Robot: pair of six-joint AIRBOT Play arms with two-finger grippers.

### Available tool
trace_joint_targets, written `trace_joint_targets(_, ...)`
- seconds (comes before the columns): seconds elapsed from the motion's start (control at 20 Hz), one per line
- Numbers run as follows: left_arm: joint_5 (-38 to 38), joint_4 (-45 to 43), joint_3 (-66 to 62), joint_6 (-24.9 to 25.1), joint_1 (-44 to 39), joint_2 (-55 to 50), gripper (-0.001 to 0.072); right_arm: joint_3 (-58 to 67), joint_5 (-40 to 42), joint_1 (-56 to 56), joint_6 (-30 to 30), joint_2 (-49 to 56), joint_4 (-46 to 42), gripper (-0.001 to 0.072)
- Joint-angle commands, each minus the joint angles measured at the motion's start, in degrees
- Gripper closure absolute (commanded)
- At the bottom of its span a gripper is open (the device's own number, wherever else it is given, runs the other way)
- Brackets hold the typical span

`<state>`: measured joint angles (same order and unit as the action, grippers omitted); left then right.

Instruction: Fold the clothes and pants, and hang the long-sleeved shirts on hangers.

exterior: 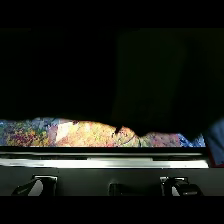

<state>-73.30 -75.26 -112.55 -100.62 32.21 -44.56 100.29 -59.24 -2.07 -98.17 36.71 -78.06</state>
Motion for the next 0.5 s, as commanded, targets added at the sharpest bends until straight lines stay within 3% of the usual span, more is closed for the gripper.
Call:
trace_joint_targets(0.0, -3.80, 0.44, 1.84, 5.35, -0.07, -3.23, 0.0694, 0.63, -5.49, 0.02, -4.87, 4.90, -1.92, 0.0685)
trace_joint_targets(0.25, -1.73, 3.74, 13.92, 10.88, -3.50, -21.49, 0.0694, 0.04, -10.75, 0.02, -10.99, 28.11, -1.38, 0.0685)
trace_joint_targets(0.45, 10.16, 3.28, 17.92, 13.25, -9.46, -41.42, 0.0694, 0.04, -5.18, 0.02, -11.19, 48.46, -1.05, 0.0685)
